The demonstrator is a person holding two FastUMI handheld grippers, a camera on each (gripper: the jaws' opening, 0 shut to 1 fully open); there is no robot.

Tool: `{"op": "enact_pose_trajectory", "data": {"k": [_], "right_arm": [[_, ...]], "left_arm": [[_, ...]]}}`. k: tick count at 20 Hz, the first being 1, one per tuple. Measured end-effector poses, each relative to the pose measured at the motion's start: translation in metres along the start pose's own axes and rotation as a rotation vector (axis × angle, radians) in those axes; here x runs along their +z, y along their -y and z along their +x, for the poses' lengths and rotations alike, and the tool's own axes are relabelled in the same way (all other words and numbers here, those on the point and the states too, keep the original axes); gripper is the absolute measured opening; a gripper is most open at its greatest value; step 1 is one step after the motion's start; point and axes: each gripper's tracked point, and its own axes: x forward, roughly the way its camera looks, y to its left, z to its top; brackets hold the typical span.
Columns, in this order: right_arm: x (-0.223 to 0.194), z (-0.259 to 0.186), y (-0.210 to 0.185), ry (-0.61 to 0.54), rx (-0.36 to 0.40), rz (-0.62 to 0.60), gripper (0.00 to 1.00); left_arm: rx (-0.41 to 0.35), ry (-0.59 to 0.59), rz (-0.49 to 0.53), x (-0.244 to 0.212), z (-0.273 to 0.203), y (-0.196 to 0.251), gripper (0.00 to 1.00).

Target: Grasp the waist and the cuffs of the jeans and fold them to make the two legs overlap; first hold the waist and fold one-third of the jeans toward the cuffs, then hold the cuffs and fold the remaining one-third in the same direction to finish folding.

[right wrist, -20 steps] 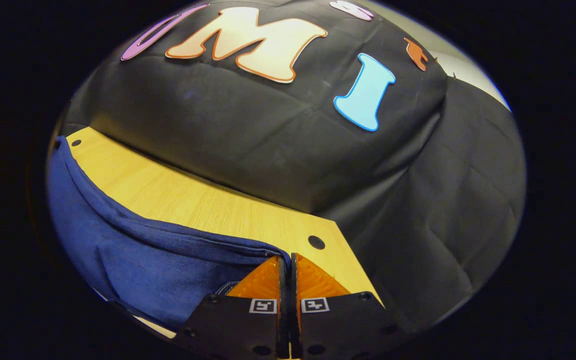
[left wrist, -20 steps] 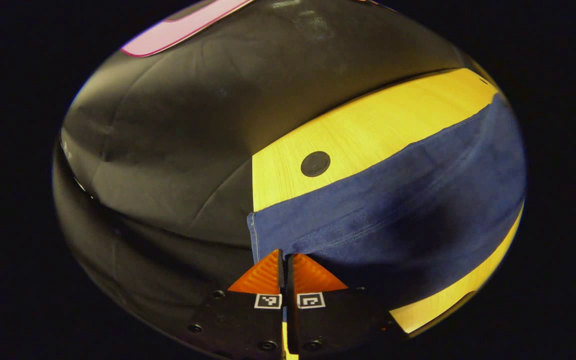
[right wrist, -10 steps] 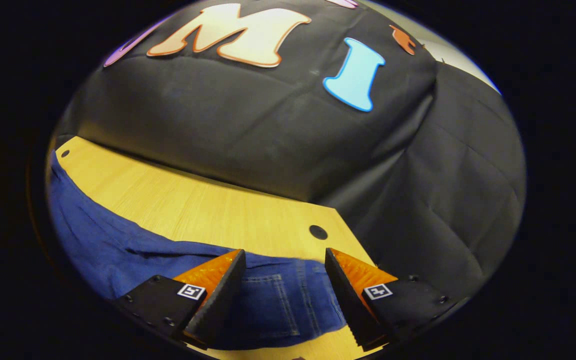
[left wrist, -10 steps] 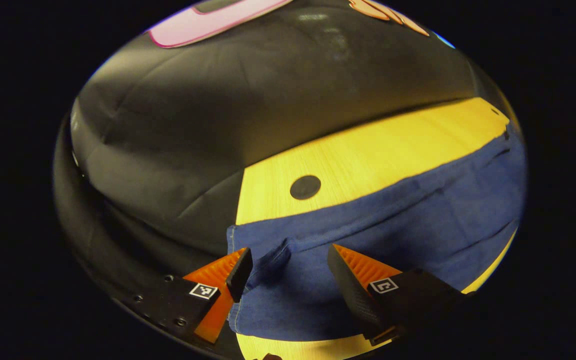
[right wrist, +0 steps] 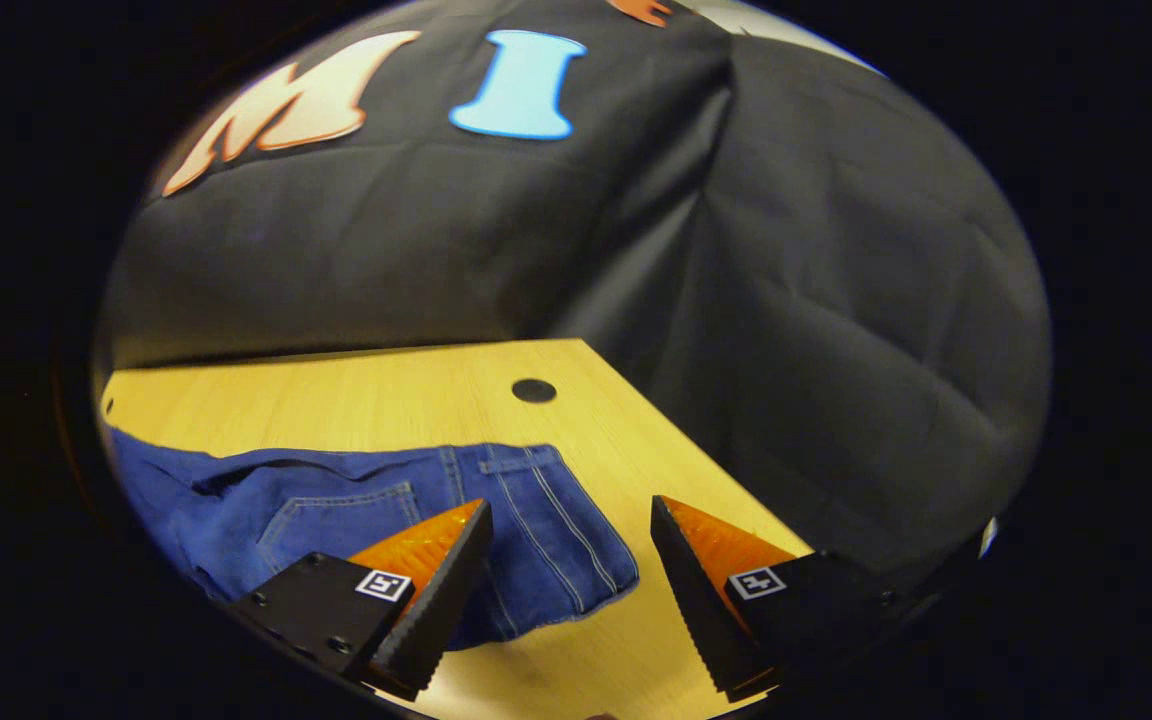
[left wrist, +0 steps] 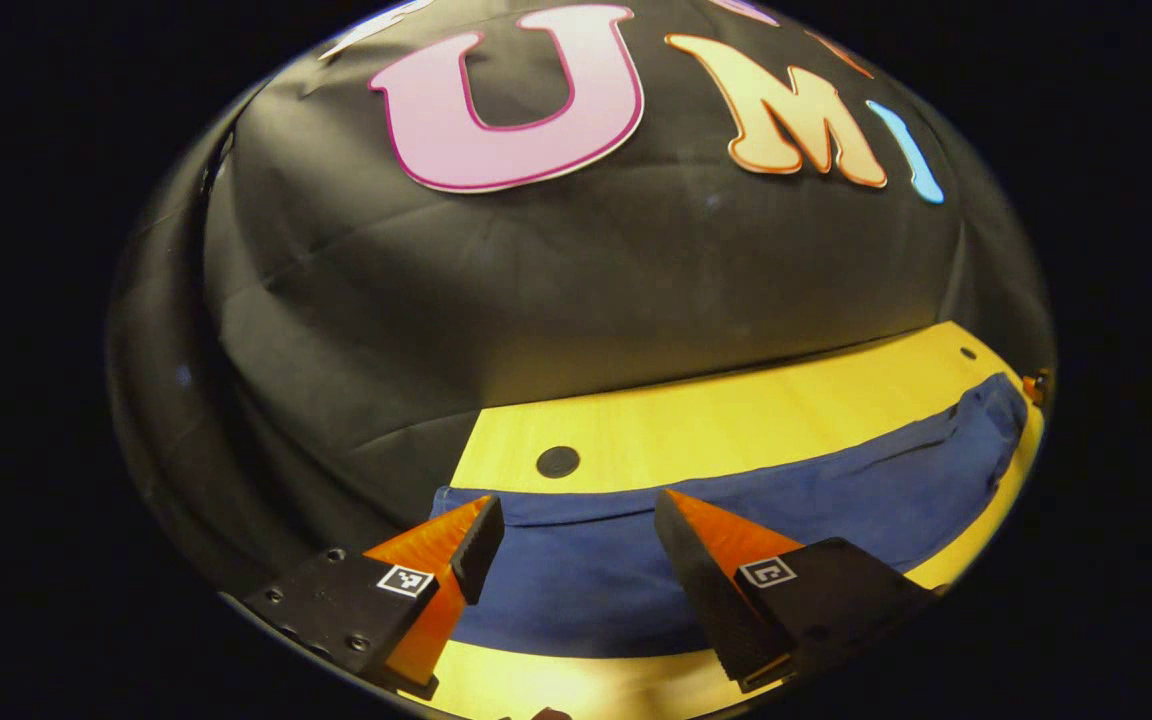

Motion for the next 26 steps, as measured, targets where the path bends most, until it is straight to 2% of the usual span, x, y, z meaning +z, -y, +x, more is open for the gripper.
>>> {"op": "enact_pose_trajectory", "data": {"k": [3,5,9,10,11,12,14,15,19,23,24,26], "right_arm": [[-0.03,0.017,0.023,-0.099,-0.023,0.133,1.0],[-0.046,0.021,0.023,-0.162,0.005,0.214,1.0],[-0.052,0.017,0.015,-0.241,0.077,0.335,0.99],[-0.044,0.023,0.017,-0.21,0.083,0.336,0.97],[-0.049,0.023,0.005,-0.232,0.148,0.351,0.89],[-0.05,0.02,-0.002,-0.252,0.195,0.365,0.67],[-0.045,0.023,-0.003,-0.221,0.194,0.369,0.24],[-0.043,0.025,-0.003,-0.208,0.194,0.356,0.07],[-0.037,0.025,0.006,-0.209,0.174,0.328,0.06],[-0.025,0.028,0.019,-0.2,0.102,0.306,0.05],[-0.019,0.028,0.021,-0.198,0.095,0.303,0.07],[-0.01,0.02,0.017,-0.155,0.088,0.315,0.07]], "left_arm": [[-0.014,0.028,0.0,0.003,-0.001,-0.003,0.95],[-0.013,0.037,0.006,0.003,0.0,0.0,0.95],[-0.009,0.038,-0.019,0.009,-0.014,0.005,0.95],[-0.004,0.036,-0.024,0.007,-0.023,0.008,0.95],[0.0,0.035,-0.028,0.003,-0.029,0.01,0.95],[0.006,0.034,-0.029,0.002,-0.032,0.011,0.95],[0.012,0.032,-0.033,0.002,-0.039,0.012,0.95],[0.01,0.032,-0.039,0.002,-0.042,0.014,0.95],[0.019,0.026,-0.044,0.0,-0.051,0.018,0.95],[0.01,0.022,-0.047,-0.001,-0.051,0.02,0.95],[0.008,0.018,-0.052,-0.004,-0.051,0.019,0.95],[-0.003,0.016,-0.071,-0.007,-0.048,0.017,0.95]]}}
